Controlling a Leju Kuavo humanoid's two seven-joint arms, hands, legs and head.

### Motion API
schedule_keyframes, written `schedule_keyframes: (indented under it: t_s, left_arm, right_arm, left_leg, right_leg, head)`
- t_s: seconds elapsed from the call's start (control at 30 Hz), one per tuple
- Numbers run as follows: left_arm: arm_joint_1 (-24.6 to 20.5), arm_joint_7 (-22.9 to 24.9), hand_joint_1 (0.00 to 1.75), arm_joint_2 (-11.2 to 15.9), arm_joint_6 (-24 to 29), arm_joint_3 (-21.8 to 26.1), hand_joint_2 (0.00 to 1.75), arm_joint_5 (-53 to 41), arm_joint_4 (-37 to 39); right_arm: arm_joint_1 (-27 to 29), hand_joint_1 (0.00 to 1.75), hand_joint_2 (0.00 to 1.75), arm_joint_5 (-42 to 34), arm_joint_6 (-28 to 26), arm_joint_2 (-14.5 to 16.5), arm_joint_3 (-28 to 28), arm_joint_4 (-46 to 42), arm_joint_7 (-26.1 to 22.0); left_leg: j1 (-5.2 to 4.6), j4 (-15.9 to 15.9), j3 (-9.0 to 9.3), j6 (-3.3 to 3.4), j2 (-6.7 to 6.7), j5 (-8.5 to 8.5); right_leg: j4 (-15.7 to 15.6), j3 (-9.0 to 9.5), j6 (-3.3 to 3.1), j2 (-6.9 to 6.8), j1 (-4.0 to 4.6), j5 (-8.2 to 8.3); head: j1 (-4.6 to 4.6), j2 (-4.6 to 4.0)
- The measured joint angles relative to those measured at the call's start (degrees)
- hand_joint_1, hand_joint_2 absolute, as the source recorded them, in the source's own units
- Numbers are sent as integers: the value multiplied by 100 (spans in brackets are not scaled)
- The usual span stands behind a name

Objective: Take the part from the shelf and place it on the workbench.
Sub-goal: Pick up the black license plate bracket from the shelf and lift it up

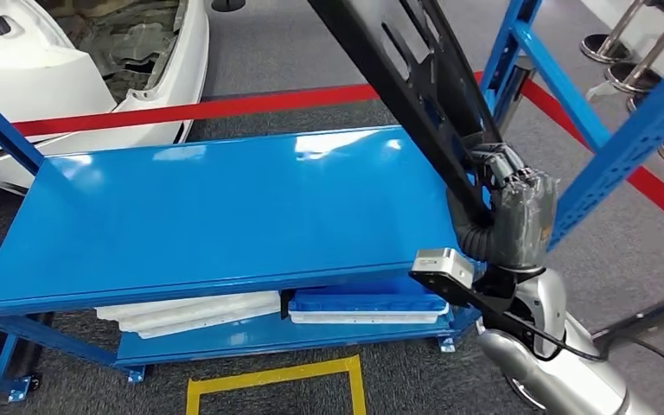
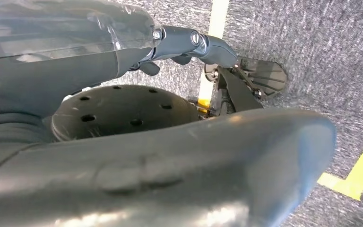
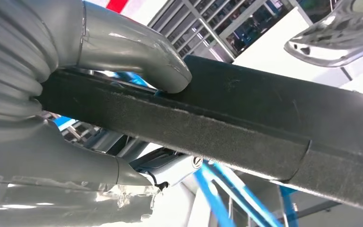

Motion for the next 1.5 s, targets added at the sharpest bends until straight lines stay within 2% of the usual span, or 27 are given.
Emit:
schedule_keyframes:
  t_s: [0.07, 0.13, 0.2, 0.23, 0.3, 0.37, 0.43, 0.47, 0.53, 0.57, 0.63, 0.7, 0.73, 0.77, 0.8, 0.87, 0.93, 0.97, 1.03, 1.1, 1.2, 1.23, 1.27, 1.3, 1.37, 1.43, 1.5]
  left_arm:
    - [13, -20, 0, 2, 30, 1, 0, -1, 4]
    - [15, -41, 0, 2, 57, 1, 0, -3, 7]
    - [13, -50, 0, 1, 61, 1, 0, -7, 7]
    - [12, -50, 0, 1, 57, 1, 0, -9, 7]
    - [10, -41, 0, 1, 34, 1, 0, -20, 7]
    - [-5, -16, 0, 5, -13, 0, 0, -42, 7]
    - [-32, 5, 0, 11, -53, 0, 0, -60, 7]
    - [-41, 10, 0, 14, -62, 0, 0, -63, 7]
    - [-41, 13, 0, 14, -67, 0, 0, -61, 6]
    - [-38, 14, 0, 14, -67, 0, 0, -59, 5]
    - [-34, 15, 0, 13, -66, 0, 0, -51, 5]
    - [-33, 15, 0, 13, -66, 0, 0, -43, 5]
    - [-33, 11, 0, 12, -60, 0, 0, -36, 4]
    - [-32, 0, 0, 12, -52, 1, 0, -30, 4]
    - [-31, -15, 0, 12, -43, 1, 0, -23, 4]
    - [-29, -43, 0, 12, -35, 1, 0, -17, 4]
    - [-28, -46, 0, 12, -48, 1, 0, -19, 4]
    - [-25, -45, 0, 12, -56, 1, 0, -19, 4]
    - [-17, -43, 0, 13, -61, 2, 0, -19, 6]
    - [-5, -41, 0, 15, -62, 2, 0, -18, 9]
    - [4, -36, 0, 16, -68, 0, 0, -17, 11]
    - [4, -35, 0, 16, -77, 0, 0, -17, 11]
    - [4, -35, 0, 16, -89, 0, 0, -17, 11]
    - [4, -35, 0, 17, -100, 1, 0, -17, 11]
    - [-1, -36, 0, 17, -119, 1, 0, -19, 11]
    - [-11, -43, 0, 18, -129, 2, 0, -20, 11]
    - [-14, -51, 0, 17, -133, 2, 0, -19, 11]
  right_arm:
    - [7, 175, 175, 1, -3, 7, -9, -1, -7]
    - [41, 175, 175, -31, -8, 25, -44, -3, -71]
    - [112, 175, 175, -240, -12, 69, -94, -5, -280]
    - [152, 175, 175, -474, -13, 105, -116, -5, -461]
    - [219, 175, 175, -1103, -13, 216, -142, -5, -960]
    - [253, 175, 175, -1544, -13, 367, -150, -4, -1457]
    - [255, 175, 175, -1613, -13, 525, -146, 4, -1757]
    - [249, 175, 175, -1586, -13, 598, -143, 11, -1828]
    - [236, 175, 175, -1540, -14, 714, -134, 28, -1877]
    - [224, 175, 175, -1538, -17, 751, -132, 38, -1873]
    - [198, 175, 175, -1549, -22, 803, -127, 62, -1845]
    - [181, 175, 175, -1562, -25, 846, -123, 93, -1817]
    - [181, 175, 175, -1568, -26, 866, -122, 109, -1810]
    - [180, 175, 175, -1575, -26, 881, -120, 125, -1803]
    - [180, 175, 175, -1586, -26, 893, -119, 139, -1792]
    - [169, 175, 175, -1619, -26, 910, -117, 164, -1769]
    - [155, 175, 175, -1644, -28, 928, -119, 182, -1770]
    - [151, 175, 175, -1652, -30, 937, -119, 191, -1778]
    - [153, 175, 175, -1662, -31, 957, -119, 215, -1787]
    - [151, 175, 175, -1664, -31, 979, -118, 242, -1791]
    - [149, 175, 175, -1666, -31, 1021, -117, 279, -1793]
    - [151, 175, 175, -1662, -31, 1033, -117, 293, -1793]
    - [153, 175, 175, -1655, -31, 1045, -117, 308, -1793]
    - [155, 175, 175, -1649, -31, 1056, -117, 321, -1795]
    - [161, 175, 175, -1644, -32, 1070, -117, 334, -1798]
    - [163, 175, 175, -1646, -35, 1074, -119, 337, -1794]
    - [164, 175, 175, -1647, -38, 1075, -120, 338, -1790]
  left_leg:
    - [22, 116, -82, -73, -9, -146]
    - [51, 575, -225, -137, -10, -669]
    - [64, 1221, -321, -165, -9, -1140]
    - [66, 1431, -288, -163, -9, -1193]
    - [59, 1322, 35, -126, -10, -955]
    - [32, 569, 650, -54, -13, -743]
    - [-8, -175, 1123, -4, -16, -800]
    - [-29, -363, 1206, 14, -18, -839]
    - [-33, -453, 1149, 55, -6, -732]
    - [-24, -486, 1090, 94, 7, -651]
    - [0, -524, 931, 172, 39, -491]
    - [-21, -492, 737, 217, 48, -367]
    - [-31, -464, 632, 220, 52, -307]
    - [-39, -426, 522, 219, 53, -252]
    - [-43, -380, 414, 212, 54, -205]
    - [-49, -263, 228, 185, 53, -133]
    - [-59, -158, 107, 139, 50, -63]
    - [-59, -133, 66, 111, 50, -17]
    - [-47, -120, 18, 48, 38, 60]
    - [-32, 49, -70, -39, 5, -151]
    - [38, 937, -296, -162, -11, -911]
    - [64, 1224, -321, -189, -11, -1029]
    - [86, 1376, -281, -209, -10, -1016]
    - [108, 1345, -152, -224, -10, -889]
    - [144, 764, 332, -242, -15, -612]
    - [134, 1, 813, -219, -34, -619]
    - [90, -316, 959, -149, -48, -692]
  right_leg:
    - [-8, -98, -134, -15, -7, 91]
    - [-16, -235, -235, -33, -8, 207]
    - [-11, -391, -268, -44, 7, 325]
    - [-7, -472, -268, -48, 16, 386]
    - [1, -628, -258, -50, 30, 503]
    - [6, -733, -237, -49, 41, 606]
    - [-11, -766, -173, -61, 37, 712]
    - [-36, -768, -127, -69, 28, 774]
    - [-87, -778, -44, -73, 9, 866]
    - [-49, -811, -21, -63, 14, 785]
    - [333, -935, -4, -43, 25, 295]
    - [1028, -1053, 3, -36, 34, -240]
    - [1325, -1060, 7, -35, 36, -316]
    - [1484, -1003, 9, -35, 36, -250]
    - [1461, -866, 8, -35, 36, -89]
    - [872, -341, -16, -35, 41, 130]
    - [83, 181, -53, -32, 66, 15]
    - [-149, 301, -76, -28, 85, -66]
    - [-271, 293, -138, -32, 89, -40]
    - [-301, 197, -227, -55, 58, 78]
    - [-278, -36, -303, -78, 42, 249]
    - [-255, -130, -295, -81, 40, 304]
    - [-230, -225, -283, -84, 35, 356]
    - [-202, -322, -264, -85, 25, 406]
    - [-140, -489, -213, -83, 1, 491]
    - [-94, -593, -139, -81, -8, 569]
    - [-111, -624, -38, -81, -7, 672]
  head:
    - [-37, 0]
    - [-90, 0]
    - [-127, 0]
    - [-131, 0]
    - [-135, 0]
    - [-135, 0]
    - [-134, 0]
    - [-136, 0]
    - [-144, 0]
    - [-140, 0]
    - [-106, 0]
    - [-66, 0]
    - [-57, 0]
    - [-53, 0]
    - [-50, 0]
    - [-35, 0]
    - [-25, 0]
    - [-22, 0]
    - [-30, 0]
    - [-53, 0]
    - [-108, 0]
    - [-112, 0]
    - [-114, 0]
    - [-115, 0]
    - [-119, 0]
    - [-120, 0]
    - [-119, 0]
